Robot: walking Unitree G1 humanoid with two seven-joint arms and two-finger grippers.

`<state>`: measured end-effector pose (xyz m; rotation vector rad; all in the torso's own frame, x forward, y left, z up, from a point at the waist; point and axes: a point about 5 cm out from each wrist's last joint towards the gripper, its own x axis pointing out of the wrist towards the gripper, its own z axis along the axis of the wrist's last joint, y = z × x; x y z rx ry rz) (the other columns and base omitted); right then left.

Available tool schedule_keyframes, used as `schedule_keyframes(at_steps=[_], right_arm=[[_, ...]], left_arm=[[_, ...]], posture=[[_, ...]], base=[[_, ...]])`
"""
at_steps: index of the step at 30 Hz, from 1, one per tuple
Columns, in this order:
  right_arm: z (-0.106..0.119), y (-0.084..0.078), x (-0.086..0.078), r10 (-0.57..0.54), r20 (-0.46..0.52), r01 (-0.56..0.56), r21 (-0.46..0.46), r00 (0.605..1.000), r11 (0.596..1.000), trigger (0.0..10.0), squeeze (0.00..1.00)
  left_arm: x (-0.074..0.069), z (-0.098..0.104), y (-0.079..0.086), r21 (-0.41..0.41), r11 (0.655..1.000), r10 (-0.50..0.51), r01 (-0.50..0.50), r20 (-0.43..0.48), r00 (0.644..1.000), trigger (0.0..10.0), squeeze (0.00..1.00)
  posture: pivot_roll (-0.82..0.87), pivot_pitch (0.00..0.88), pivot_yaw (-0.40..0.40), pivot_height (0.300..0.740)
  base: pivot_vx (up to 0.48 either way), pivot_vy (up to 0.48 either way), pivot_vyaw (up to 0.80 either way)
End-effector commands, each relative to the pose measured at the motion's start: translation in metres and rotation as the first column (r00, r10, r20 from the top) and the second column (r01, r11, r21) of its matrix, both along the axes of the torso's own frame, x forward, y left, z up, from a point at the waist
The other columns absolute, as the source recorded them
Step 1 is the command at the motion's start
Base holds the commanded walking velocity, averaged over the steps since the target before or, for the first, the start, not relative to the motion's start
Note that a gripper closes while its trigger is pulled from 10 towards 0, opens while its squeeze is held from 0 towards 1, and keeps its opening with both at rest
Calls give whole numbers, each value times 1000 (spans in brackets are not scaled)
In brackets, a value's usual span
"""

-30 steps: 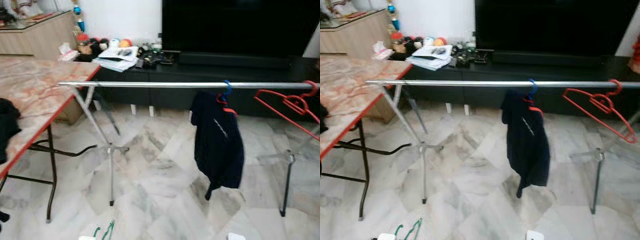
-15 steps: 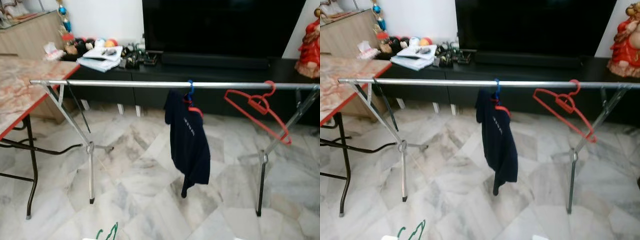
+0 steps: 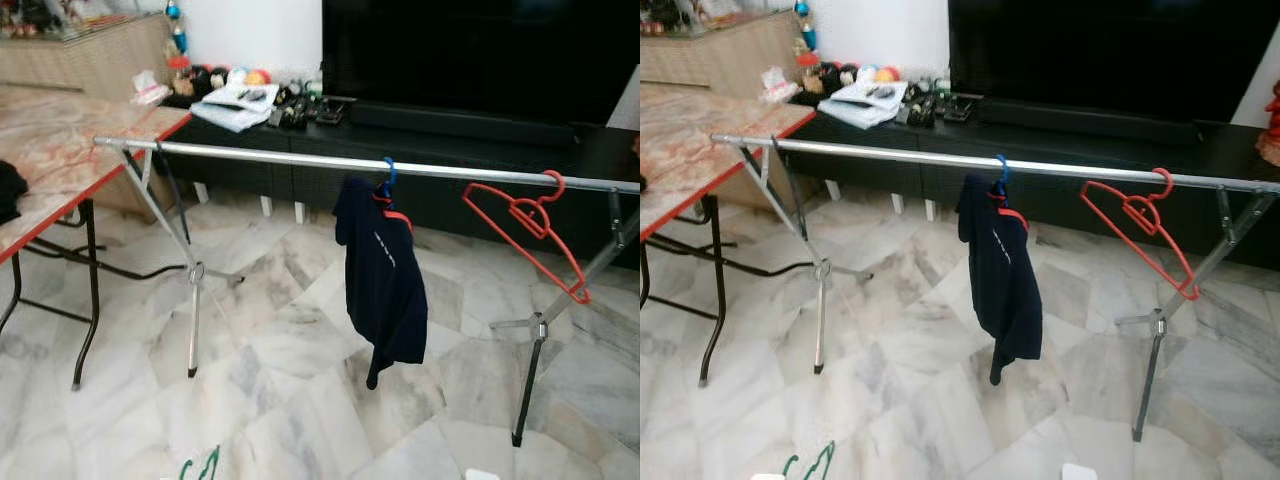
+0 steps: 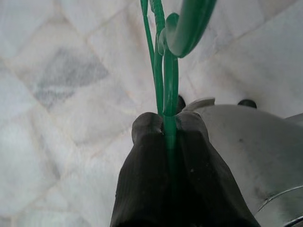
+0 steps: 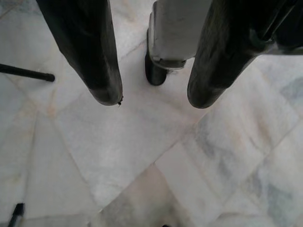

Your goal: Hang hanger

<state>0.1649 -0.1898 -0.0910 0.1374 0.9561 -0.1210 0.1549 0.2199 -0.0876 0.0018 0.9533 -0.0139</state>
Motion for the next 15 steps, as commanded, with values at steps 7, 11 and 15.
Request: schedule_keyframes(at_steps=[7, 11, 15], right_arm=[[0, 6, 0, 54, 11, -54, 10, 999, 999, 10000, 0], [0, 8, 0, 59, 13, -60, 28, 998, 998, 10000, 0], [0, 9, 0, 64, 15, -64, 34, 998, 997, 10000, 0]], left_arm=[[-4, -2, 4, 15, 1000, 16, -16, -23, 1000, 10000, 0], [-5, -2, 3, 12, 1000, 17, -17, -25, 1000, 10000, 0], [-5, -2, 2, 8, 1000, 17, -17, -26, 1000, 10000, 0]], posture=[[-35, 79, 24, 721], [-35, 78, 23, 721], [-34, 77, 20, 721]], base=[[253, 0, 417], [267, 0, 239], [281, 0, 0]])
